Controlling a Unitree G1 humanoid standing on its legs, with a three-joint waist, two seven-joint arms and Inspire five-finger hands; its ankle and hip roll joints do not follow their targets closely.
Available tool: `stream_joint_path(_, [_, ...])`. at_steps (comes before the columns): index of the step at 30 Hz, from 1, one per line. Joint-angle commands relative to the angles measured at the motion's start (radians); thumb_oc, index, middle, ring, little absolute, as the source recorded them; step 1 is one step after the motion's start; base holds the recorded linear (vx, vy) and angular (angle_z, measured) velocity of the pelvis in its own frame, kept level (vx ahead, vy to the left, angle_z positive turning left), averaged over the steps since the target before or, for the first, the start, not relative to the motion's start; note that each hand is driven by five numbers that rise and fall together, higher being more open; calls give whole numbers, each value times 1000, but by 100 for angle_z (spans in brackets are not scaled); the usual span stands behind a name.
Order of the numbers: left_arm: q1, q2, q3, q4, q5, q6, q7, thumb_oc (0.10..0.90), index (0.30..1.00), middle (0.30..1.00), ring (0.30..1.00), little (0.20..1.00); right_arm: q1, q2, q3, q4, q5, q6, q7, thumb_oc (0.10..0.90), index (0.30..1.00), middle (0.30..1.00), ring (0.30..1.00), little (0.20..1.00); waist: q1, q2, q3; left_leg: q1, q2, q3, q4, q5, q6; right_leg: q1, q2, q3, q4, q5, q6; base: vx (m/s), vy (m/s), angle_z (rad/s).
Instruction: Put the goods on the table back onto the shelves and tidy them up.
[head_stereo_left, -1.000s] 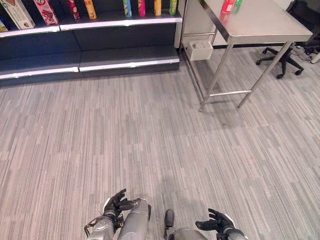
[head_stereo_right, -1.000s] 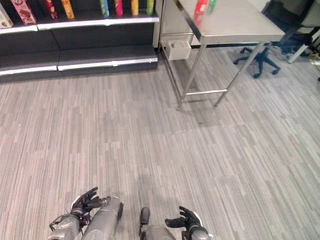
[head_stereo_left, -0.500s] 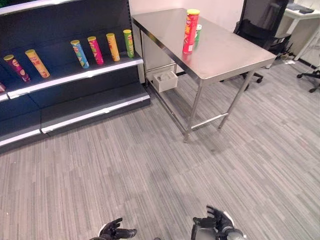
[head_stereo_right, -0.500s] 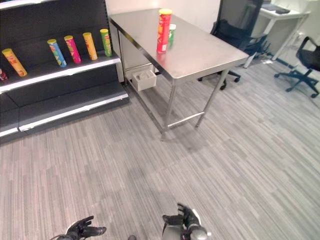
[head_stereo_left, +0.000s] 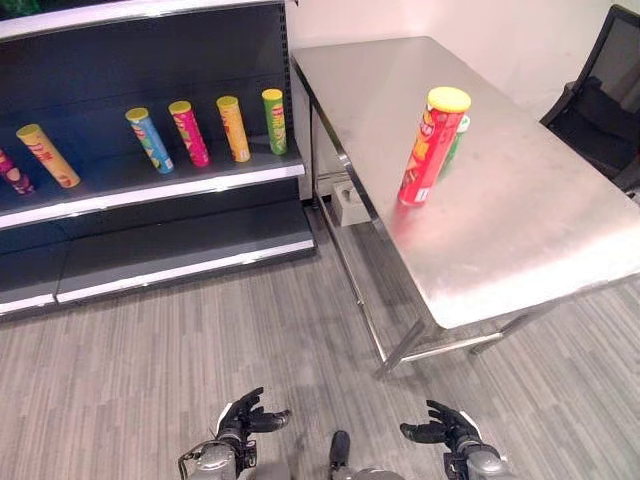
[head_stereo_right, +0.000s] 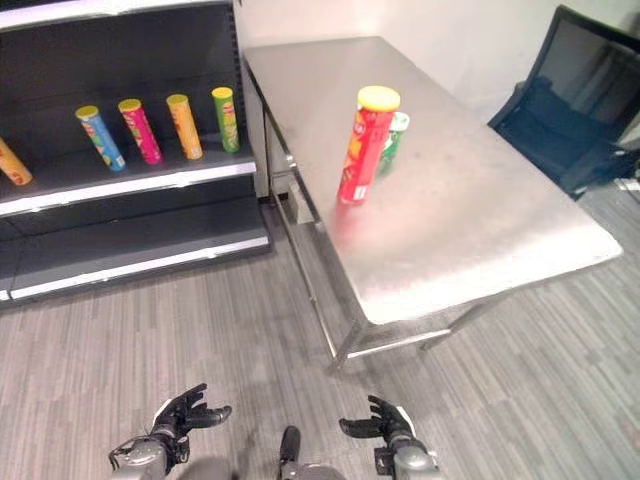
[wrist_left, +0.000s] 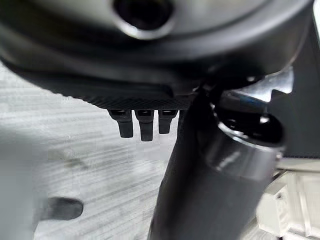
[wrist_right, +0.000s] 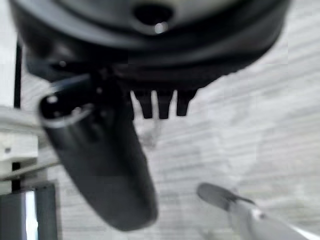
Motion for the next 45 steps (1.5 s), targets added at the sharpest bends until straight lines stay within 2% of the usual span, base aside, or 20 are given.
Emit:
stream_joint_path(1, [-24,21,-26,-25,-15,-29,4,800,900,900,900,900,40,-54,0,-21,19,-16,-9,800,900,900,900,900,-3,14,13,138,25,21,-497,21,8,60,-113,-8,4,-124,217,268,63,-36])
stream_joint_path(3, [-10,19,-28,-25,-17,-28,4,800,900,900,900,900,36,-54,14,-18,7,-16,-8,800,900,900,900,900,25,28,6,120,-2,-59,-684,37,8,74,-105,15,4,-140,225,204,79,-24])
stream_joint_path(4, [-13,17,-31,-12,-16,-28,9,800,900,900,900,900,38,-55,23,-15,-5,-15,-11,800,900,900,900,900,37,41,3,111,-5,-124,-760,79,4,83,-94,24,4,-154,225,137,63,4])
stream_joint_path(5, [-13,17,-31,-12,-16,-28,9,800,900,900,900,900,38,-55,23,-15,-5,-15,-11,800,900,900,900,900,37,41,3,112,-5,-124,-761,79,4,84,-94,24,4,-154,225,181,77,1])
stream_joint_path(6, [-5,15,-25,-1,-24,-33,9,800,900,900,900,900,46,-47,36,-10,-19,-19,-5,800,900,900,900,900,38,55,-10,161,-12,-193,-833,76,-3,91,-85,35,4,-157,224,147,72,-24])
stream_joint_path(7, [-3,15,-23,10,-23,-36,10,800,900,900,900,900,53,-42,36,-6,-20,-20,-4,800,900,900,900,900,34,59,-15,182,-14,-202,-853,72,-6,89,-85,38,4,-152,224,186,168,-36])
stream_joint_path(15, [1,22,-6,84,11,-38,8,800,900,900,900,900,79,-9,32,62,-46,-11,0,800,900,900,900,900,21,67,-48,245,-21,-125,-911,48,15,60,-115,74,4,-128,255,23,132,-53])
stream_joint_path(22, [-5,46,21,103,12,-40,2,800,900,900,900,900,115,8,-6,144,-44,0,12,800,900,900,900,900,-2,51,-64,279,-27,-73,-911,12,34,58,-135,106,4,-116,274,17,83,-31])
stream_joint_path(28, [-9,61,32,90,14,-41,-9,800,900,900,900,900,155,-29,-114,226,-2,7,10,800,900,900,900,900,-30,38,-73,299,-31,-35,-911,-8,43,56,-146,133,4,-107,288,16,61,-17])
stream_joint_path(29, [-6,74,42,78,13,-40,-20,800,900,900,900,900,173,-89,-209,261,35,7,3,800,900,900,900,900,-44,34,-76,304,-33,-23,-911,-14,45,55,-149,140,4,-104,294,9,42,-10])
stream_joint_path(30, [-6,74,41,77,13,-40,-20,800,900,900,900,900,173,-90,-210,261,35,7,3,800,900,900,900,900,-43,35,-76,305,-33,-22,-911,-14,45,55,-149,141,4,-104,294,15,65,-12])
stream_joint_path(31, [-3,82,48,65,14,-38,-29,800,900,900,900,900,183,-150,-286,287,61,9,5,800,900,900,900,900,-51,33,-78,307,-34,-20,-911,-19,46,55,-151,145,4,-104,297,23,59,-18])
stream_joint_path(32, [1,92,58,59,31,-36,-44,800,900,900,900,900,190,-267,-399,314,95,9,-3,800,900,900,900,900,-64,28,-84,311,-34,-12,-911,-24,47,53,-153,151,4,-104,302,28,76,-23])
stream_joint_path(33, [2,94,59,58,38,-36,-49,800,900,900,900,900,185,-331,-458,312,113,7,-9,800,900,900,900,900,-69,27,-88,313,-34,-7,-911,-28,47,52,-154,154,4,-104,305,23,52,-26])
stream_joint_path(34, [2,92,58,58,39,-36,-49,800,900,900,900,900,186,-333,-459,313,113,7,-8,800,900,900,900,900,-67,29,-87,314,-33,-6,-911,-29,47,53,-154,154,4,-104,305,13,39,-19])
stream_joint_path(37, [-7,88,53,87,68,-39,-58,800,900,900,900,900,175,-534,-598,219,136,-16,-28,800,900,900,900,900,-83,22,-93,320,-35,10,-911,-37,48,47,-155,170,4,-100,315,4,56,-15])
stream_joint_path(40, [-11,79,51,121,92,-34,-57,800,900,900,900,900,163,-691,-660,-111,71,-54,-84,800,900,900,900,900,-95,14,-100,326,-33,31,-911,-40,47,42,-155,185,4,-94,319,10,44,-36])
stream_joint_path(41, [-6,73,52,128,89,-31,-57,800,900,900,900,900,152,-791,-717,-388,29,-93,-112,800,900,900,900,900,-104,10,-103,332,-33,41,-911,-36,46,40,-156,189,4,-85,318,31,32,-33])
stream_joint_path(43, [2,64,41,123,82,-30,-62,800,900,900,900,900,110,-867,-735,-586,48,-143,-110,800,900,900,900,900,-104,8,-110,341,-31,46,-911,-46,45,44,-158,191,4,-90,320,37,19,-21])
stream_joint_path(45, [11,62,31,113,76,-34,-67,800,900,900,900,900,85,-914,-759,-702,149,-202,-64,800,900,900,900,900,-106,5,-115,345,-30,47,-911,-47,44,46,-157,193,4,-90,319,18,-1,-13])
